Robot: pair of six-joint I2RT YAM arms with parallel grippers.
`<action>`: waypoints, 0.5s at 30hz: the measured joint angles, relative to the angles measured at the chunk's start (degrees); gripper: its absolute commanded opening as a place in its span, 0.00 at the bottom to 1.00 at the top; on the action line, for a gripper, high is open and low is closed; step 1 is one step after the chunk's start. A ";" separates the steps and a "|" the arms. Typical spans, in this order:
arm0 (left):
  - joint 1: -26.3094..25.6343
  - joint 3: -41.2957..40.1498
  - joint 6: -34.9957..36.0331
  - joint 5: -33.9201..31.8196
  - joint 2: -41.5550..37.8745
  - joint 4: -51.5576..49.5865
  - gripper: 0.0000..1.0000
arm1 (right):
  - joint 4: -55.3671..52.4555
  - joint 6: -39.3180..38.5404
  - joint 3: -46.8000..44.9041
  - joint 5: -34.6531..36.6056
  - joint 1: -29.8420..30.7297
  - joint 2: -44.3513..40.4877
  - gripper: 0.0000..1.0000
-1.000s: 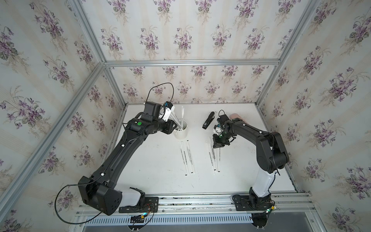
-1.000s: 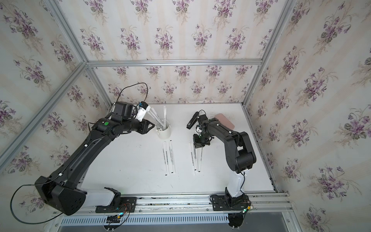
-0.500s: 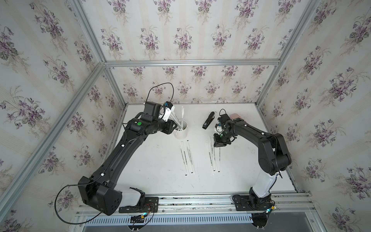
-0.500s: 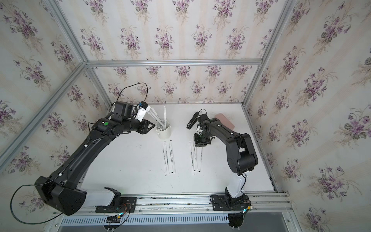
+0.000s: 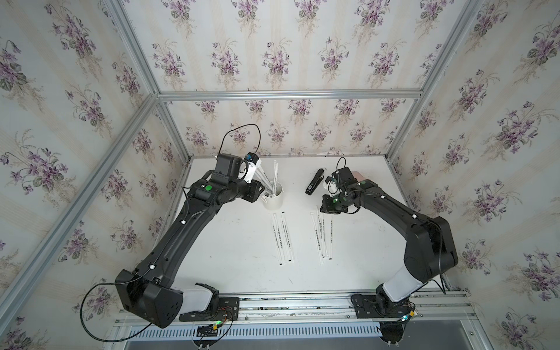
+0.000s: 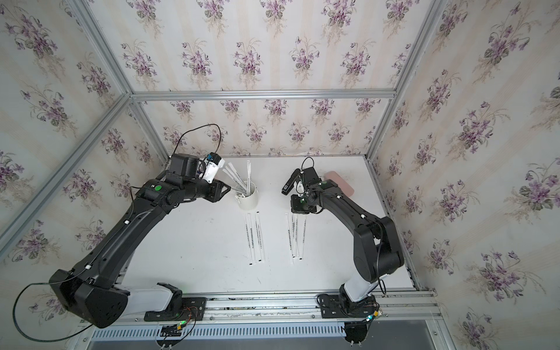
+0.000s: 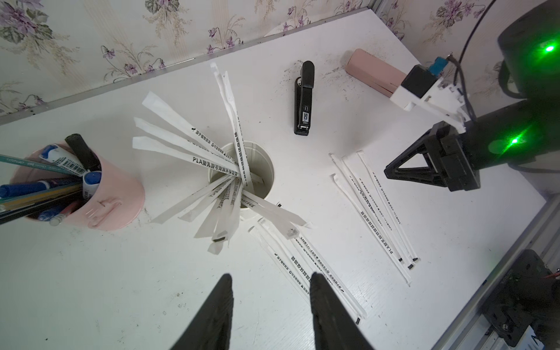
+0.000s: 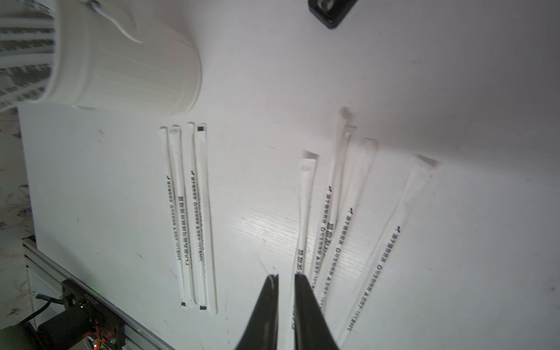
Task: Take the straws out of the storage container
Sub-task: Place the straw at the center of the board, then pick up the straw from the container.
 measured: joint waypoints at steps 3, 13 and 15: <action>-0.79 0.87 -1.18 -0.81 0.92 0.48 0.42 | 7.87 1.73 -4.76 -1.07 2.10 -4.39 0.12; -7.13 0.46 -3.67 -9.09 5.97 7.54 0.44 | 22.93 5.05 -11.80 -4.28 5.29 -7.89 0.10; -7.21 7.37 -4.44 -9.57 11.80 7.17 0.44 | 23.50 5.05 -12.26 -4.15 5.18 -7.89 0.10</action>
